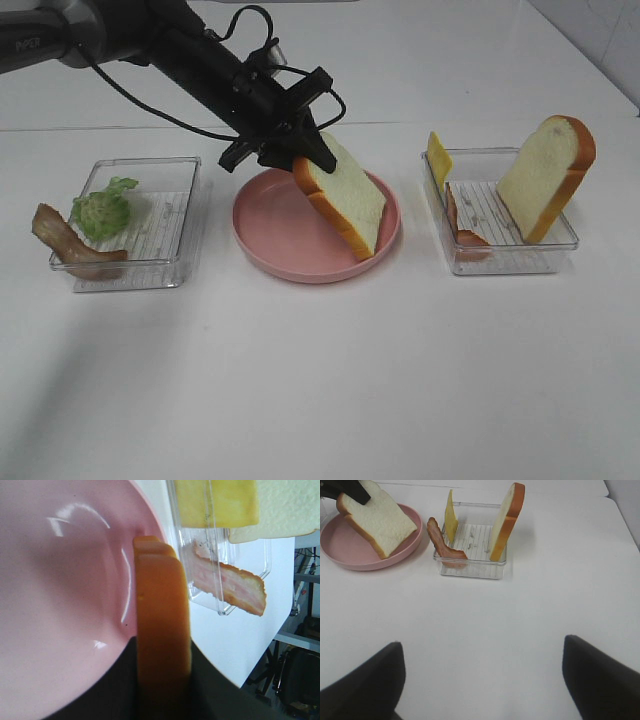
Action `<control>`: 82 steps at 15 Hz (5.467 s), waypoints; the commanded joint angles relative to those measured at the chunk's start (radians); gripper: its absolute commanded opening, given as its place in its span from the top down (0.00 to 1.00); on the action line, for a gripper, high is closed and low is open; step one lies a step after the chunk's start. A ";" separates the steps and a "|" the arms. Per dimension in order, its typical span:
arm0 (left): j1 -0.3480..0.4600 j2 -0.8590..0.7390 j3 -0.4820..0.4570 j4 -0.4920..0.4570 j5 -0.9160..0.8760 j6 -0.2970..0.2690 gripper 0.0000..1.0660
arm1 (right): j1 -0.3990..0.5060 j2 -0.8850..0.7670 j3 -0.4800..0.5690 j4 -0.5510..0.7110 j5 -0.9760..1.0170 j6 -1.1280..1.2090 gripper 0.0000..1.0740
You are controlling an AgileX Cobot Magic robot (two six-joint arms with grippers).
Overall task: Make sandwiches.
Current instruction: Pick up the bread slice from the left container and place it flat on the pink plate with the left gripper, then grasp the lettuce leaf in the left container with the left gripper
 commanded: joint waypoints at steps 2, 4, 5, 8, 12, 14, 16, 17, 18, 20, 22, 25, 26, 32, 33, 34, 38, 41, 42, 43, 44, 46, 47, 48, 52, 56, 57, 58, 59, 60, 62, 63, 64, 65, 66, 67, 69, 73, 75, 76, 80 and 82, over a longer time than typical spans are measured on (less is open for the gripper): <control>0.000 -0.001 -0.008 0.048 -0.026 0.000 1.00 | -0.007 -0.012 0.002 0.003 -0.011 -0.001 0.25; -0.002 -0.001 -0.008 0.049 -0.054 0.000 1.00 | -0.007 -0.012 0.002 0.003 -0.011 -0.001 0.25; -0.002 -0.001 -0.008 0.048 -0.063 0.000 1.00 | -0.007 -0.012 0.002 0.003 -0.011 -0.001 0.25; -0.004 -0.001 -0.008 0.050 -0.062 0.012 0.56 | -0.007 -0.012 0.002 0.003 -0.011 -0.001 0.25; -0.007 -0.001 -0.008 0.164 -0.053 0.019 0.36 | -0.007 -0.012 0.002 0.003 -0.011 -0.001 0.25; -0.021 -0.002 -0.011 0.248 -0.051 0.019 0.36 | -0.007 -0.012 0.002 0.003 -0.011 -0.001 0.25; -0.048 -0.002 -0.036 0.350 -0.041 0.011 0.36 | -0.007 -0.012 0.002 0.003 -0.011 -0.001 0.25; -0.070 -0.003 -0.070 0.442 -0.023 -0.002 0.36 | -0.007 -0.012 0.002 0.003 -0.011 -0.001 0.25; -0.088 -0.004 -0.108 0.530 -0.006 -0.039 0.36 | -0.007 -0.012 0.002 0.003 -0.011 -0.001 0.25; -0.114 -0.010 -0.185 0.684 0.045 -0.150 0.35 | -0.007 -0.012 0.002 0.003 -0.011 -0.001 0.25; -0.119 -0.012 -0.256 0.711 0.098 -0.199 0.30 | -0.007 -0.012 0.002 0.003 -0.011 -0.001 0.25; -0.119 -0.026 -0.346 0.718 0.119 -0.243 0.29 | -0.007 -0.012 0.002 0.003 -0.011 -0.001 0.25; -0.117 -0.044 -0.356 0.743 0.119 -0.264 0.29 | -0.007 -0.012 0.002 0.003 -0.011 -0.001 0.25; -0.009 -0.155 -0.295 0.804 0.119 -0.280 0.30 | -0.007 -0.012 0.002 0.003 -0.011 -0.001 0.25; 0.009 -0.184 -0.255 0.818 0.119 -0.274 0.30 | -0.007 -0.012 0.002 0.003 -0.011 -0.001 0.25; 0.025 -0.220 -0.194 0.822 0.119 -0.270 0.30 | -0.007 -0.012 0.002 0.003 -0.011 -0.001 0.25; 0.046 -0.361 0.058 0.924 0.119 -0.205 0.30 | -0.007 -0.012 0.002 0.003 -0.011 -0.001 0.25; 0.046 -0.400 0.188 0.979 0.119 -0.161 0.30 | -0.007 -0.012 0.002 0.003 -0.011 -0.001 0.25; 0.046 -0.400 0.211 0.986 0.119 -0.151 0.30 | -0.007 -0.012 0.002 0.003 -0.011 -0.001 0.25; 0.045 -0.400 0.247 0.986 0.119 -0.129 0.30 | -0.007 -0.012 0.002 0.003 -0.011 -0.001 0.25; 0.045 -0.400 0.287 0.998 0.119 -0.095 0.30 | -0.007 -0.012 0.002 0.003 -0.011 -0.001 0.25; 0.045 -0.393 0.337 1.055 0.118 -0.066 0.30 | -0.007 -0.012 0.002 0.003 -0.011 -0.001 0.25; 0.045 -0.383 0.348 1.086 0.118 -0.061 0.30 | -0.007 -0.012 0.002 0.003 -0.011 -0.001 0.25; 0.043 -0.374 0.354 1.100 0.117 -0.047 0.30 | -0.007 -0.012 0.002 0.003 -0.011 -0.001 0.25; 0.038 -0.328 0.354 1.117 0.117 -0.022 0.27 | -0.007 -0.012 0.002 0.003 -0.012 -0.001 0.25; 0.024 -0.284 0.354 1.118 0.097 -0.022 0.24 | -0.007 -0.012 0.002 0.003 -0.012 -0.001 0.25; 0.017 -0.272 0.354 1.124 0.085 -0.022 0.24 | -0.007 -0.012 0.002 0.004 -0.012 -0.001 0.25; 0.014 -0.263 0.354 1.127 0.068 -0.019 0.25 | -0.007 -0.012 0.002 0.007 -0.012 -0.001 0.25; 0.011 -0.256 0.354 1.129 0.047 -0.018 0.25 | -0.007 -0.012 0.002 0.007 -0.012 -0.001 0.25; 0.011 -0.249 0.354 1.146 0.032 -0.018 0.25 | -0.007 -0.012 0.002 0.007 -0.012 -0.001 0.25; 0.011 -0.231 0.354 1.164 0.019 -0.026 0.25 | -0.007 -0.012 0.002 0.007 -0.012 -0.001 0.25; 0.011 -0.210 0.354 1.188 0.019 -0.026 0.27 | -0.007 -0.012 0.002 0.007 -0.012 -0.001 0.25; 0.011 -0.207 0.354 1.190 0.019 -0.026 0.28 | -0.007 -0.012 0.002 0.006 -0.012 -0.001 0.25; 0.011 -0.201 0.354 1.196 0.011 -0.027 0.31 | -0.007 -0.012 0.002 0.006 -0.012 -0.001 0.25; 0.011 -0.199 0.354 1.204 0.000 -0.035 0.33 | -0.007 -0.012 0.002 0.006 -0.012 -0.001 0.25; 0.011 -0.199 0.354 1.204 -0.011 -0.052 0.38 | -0.007 -0.012 0.002 0.006 -0.012 -0.001 0.25; 0.011 -0.199 0.354 1.204 -0.027 -0.053 0.43 | -0.007 -0.012 0.002 0.006 -0.012 -0.001 0.25; 0.011 -0.199 0.354 1.204 -0.073 -0.053 0.75 | -0.007 -0.012 0.002 0.006 -0.012 -0.001 0.25; 0.011 -0.199 0.354 1.204 -0.073 -0.053 0.90 | -0.007 -0.012 0.002 0.006 -0.012 -0.001 0.25; 0.011 -0.199 0.354 1.204 -0.073 -0.053 0.97 | -0.007 -0.012 0.002 0.006 -0.012 -0.001 0.25; 0.011 -0.214 0.353 1.205 -0.062 -0.116 1.00 | -0.007 -0.012 0.002 0.006 -0.012 -0.001 0.25; 0.011 -0.269 0.351 1.205 -0.059 -0.124 1.00 | -0.007 -0.012 0.002 0.006 -0.012 -0.001 0.25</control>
